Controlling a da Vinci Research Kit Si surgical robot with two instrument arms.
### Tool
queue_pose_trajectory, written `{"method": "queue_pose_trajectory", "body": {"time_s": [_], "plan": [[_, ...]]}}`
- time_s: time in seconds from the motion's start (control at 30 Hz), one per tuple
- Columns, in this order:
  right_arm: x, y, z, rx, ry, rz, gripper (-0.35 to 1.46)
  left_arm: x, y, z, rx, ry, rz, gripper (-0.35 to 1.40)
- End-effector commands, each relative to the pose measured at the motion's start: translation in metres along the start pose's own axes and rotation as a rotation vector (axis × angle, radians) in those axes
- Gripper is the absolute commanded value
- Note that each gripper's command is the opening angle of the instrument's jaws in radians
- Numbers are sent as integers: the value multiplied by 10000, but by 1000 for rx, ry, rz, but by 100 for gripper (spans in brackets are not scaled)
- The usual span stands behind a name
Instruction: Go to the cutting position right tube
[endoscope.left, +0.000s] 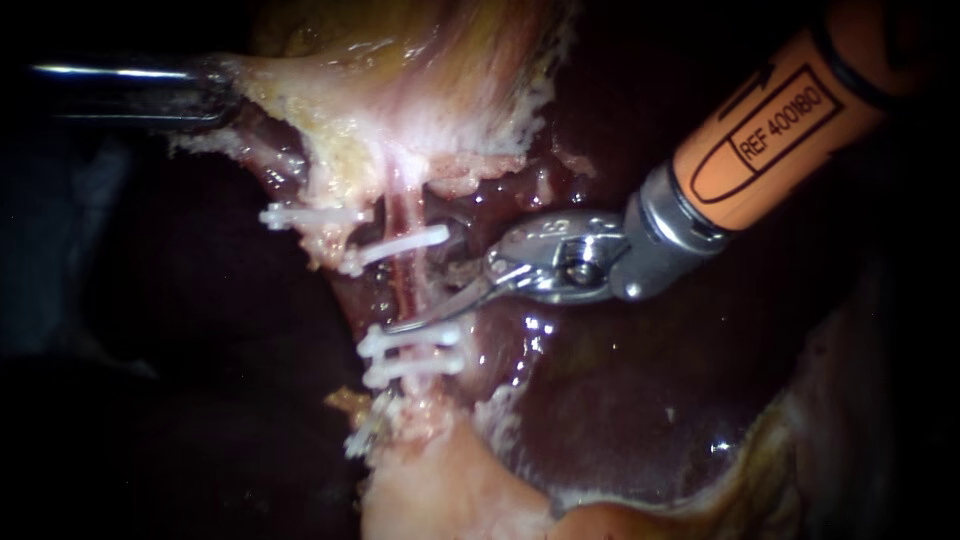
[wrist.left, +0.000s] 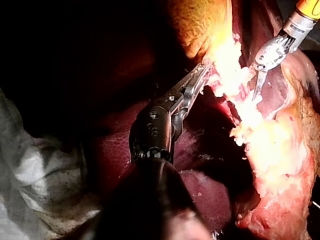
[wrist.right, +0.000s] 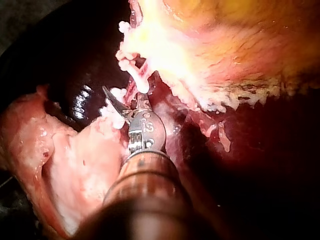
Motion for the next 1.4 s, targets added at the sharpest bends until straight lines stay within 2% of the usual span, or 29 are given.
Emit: {"method": "queue_pose_trajectory", "body": {"time_s": [0.03, 0.47, 0.9, 1.13, 1.4], "plan": [[1, 1, 2, 1, 0, -1, 143, 0, 0, 1, 1, 0, -1, -35], [4, 1, 33, 53, 12, -29, 135, 0, 0, 3, 2, 0, -1, -35], [16, -8, 50, 79, 54, -33, 130, 1, 1, 6, 4, 1, -1, -35], [29, -29, 43, 110, 76, -32, 131, 1, 1, 5, 3, 1, -1, -35], [55, -59, 34, 169, 112, -33, 128, 1, 0, 5, 3, 1, -1, -35]]}}
